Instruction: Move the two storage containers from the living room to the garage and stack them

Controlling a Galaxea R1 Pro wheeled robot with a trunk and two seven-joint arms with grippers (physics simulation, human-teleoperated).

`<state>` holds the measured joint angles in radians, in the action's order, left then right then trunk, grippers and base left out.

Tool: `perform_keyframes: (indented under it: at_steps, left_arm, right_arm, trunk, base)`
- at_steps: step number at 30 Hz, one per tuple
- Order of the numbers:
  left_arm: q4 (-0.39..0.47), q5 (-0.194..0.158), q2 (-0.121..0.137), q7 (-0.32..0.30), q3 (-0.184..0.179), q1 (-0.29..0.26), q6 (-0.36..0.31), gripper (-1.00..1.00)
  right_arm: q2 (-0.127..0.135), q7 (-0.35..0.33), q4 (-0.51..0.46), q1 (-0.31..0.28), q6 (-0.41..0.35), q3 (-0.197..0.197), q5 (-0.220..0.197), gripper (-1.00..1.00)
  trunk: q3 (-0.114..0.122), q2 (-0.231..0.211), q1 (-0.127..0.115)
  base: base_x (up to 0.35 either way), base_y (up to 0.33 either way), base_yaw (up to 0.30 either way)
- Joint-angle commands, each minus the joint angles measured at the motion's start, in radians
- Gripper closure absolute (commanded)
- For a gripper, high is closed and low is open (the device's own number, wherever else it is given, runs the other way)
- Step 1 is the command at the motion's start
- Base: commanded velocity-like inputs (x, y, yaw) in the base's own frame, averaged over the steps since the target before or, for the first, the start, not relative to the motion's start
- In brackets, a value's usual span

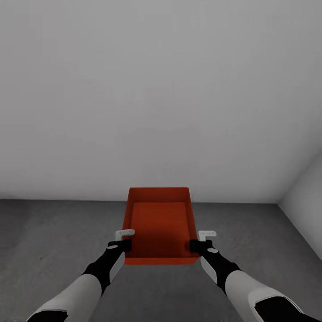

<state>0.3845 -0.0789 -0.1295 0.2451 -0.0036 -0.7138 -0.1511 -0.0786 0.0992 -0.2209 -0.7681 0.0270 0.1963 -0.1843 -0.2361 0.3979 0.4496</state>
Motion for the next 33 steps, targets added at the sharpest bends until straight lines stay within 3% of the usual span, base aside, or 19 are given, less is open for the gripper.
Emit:
perform_keyframes:
  at_steps: [1, 33]
  left_arm:
    - [0.007, 0.017, 0.034, 0.041, 0.020, -0.001, 0.011, 1.00]
    - [0.007, 0.017, 0.034, 0.041, 0.020, -0.001, 0.011, 1.00]
  right_arm:
    - [0.007, 0.008, 0.003, 0.000, 0.004, -0.015, -0.011, 1.00]
    - [0.007, 0.008, 0.003, 0.000, 0.004, -0.015, -0.011, 1.00]
  trunk:
    - [-0.004, 0.002, 0.000]
    - [-0.055, 0.002, 0.000]
  base:
    - [0.000, 0.000, 0.000]
    - [0.000, 0.000, 0.000]
